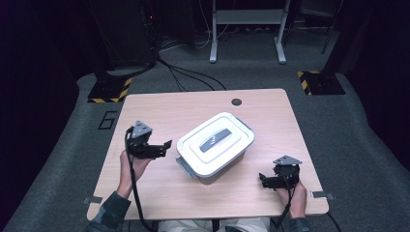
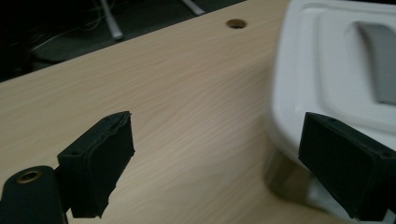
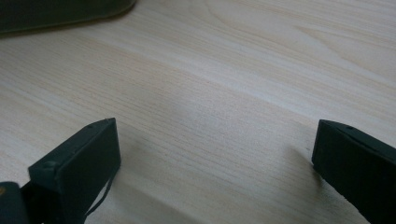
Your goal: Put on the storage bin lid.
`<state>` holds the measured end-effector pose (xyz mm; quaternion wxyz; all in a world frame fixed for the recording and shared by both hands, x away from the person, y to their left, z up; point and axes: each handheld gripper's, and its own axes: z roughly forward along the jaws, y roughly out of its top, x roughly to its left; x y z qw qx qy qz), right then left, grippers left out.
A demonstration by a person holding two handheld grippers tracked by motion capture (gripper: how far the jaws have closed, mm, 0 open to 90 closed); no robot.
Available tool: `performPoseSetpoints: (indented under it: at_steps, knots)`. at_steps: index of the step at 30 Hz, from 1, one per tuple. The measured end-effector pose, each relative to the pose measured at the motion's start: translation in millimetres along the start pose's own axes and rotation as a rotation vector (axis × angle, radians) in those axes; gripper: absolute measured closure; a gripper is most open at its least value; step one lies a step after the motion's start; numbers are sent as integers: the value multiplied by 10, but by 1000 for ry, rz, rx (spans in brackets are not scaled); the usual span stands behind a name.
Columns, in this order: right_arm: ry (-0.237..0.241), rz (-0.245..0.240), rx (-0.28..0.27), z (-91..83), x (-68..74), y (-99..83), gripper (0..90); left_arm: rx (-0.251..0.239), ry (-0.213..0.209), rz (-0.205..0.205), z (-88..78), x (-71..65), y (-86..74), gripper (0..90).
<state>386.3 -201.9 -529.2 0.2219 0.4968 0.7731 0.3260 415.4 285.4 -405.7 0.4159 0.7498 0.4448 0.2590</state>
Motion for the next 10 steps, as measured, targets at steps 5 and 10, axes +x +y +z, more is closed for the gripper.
performPoseSetpoints:
  at_steps: [5,10]
  knots:
    - [0,-1,0,0,0,0,3,100,95,-106,115,361,-509,13]
    - [2,-3,0,0,-2,0,4,177,122,-138,269,512,-876,0]
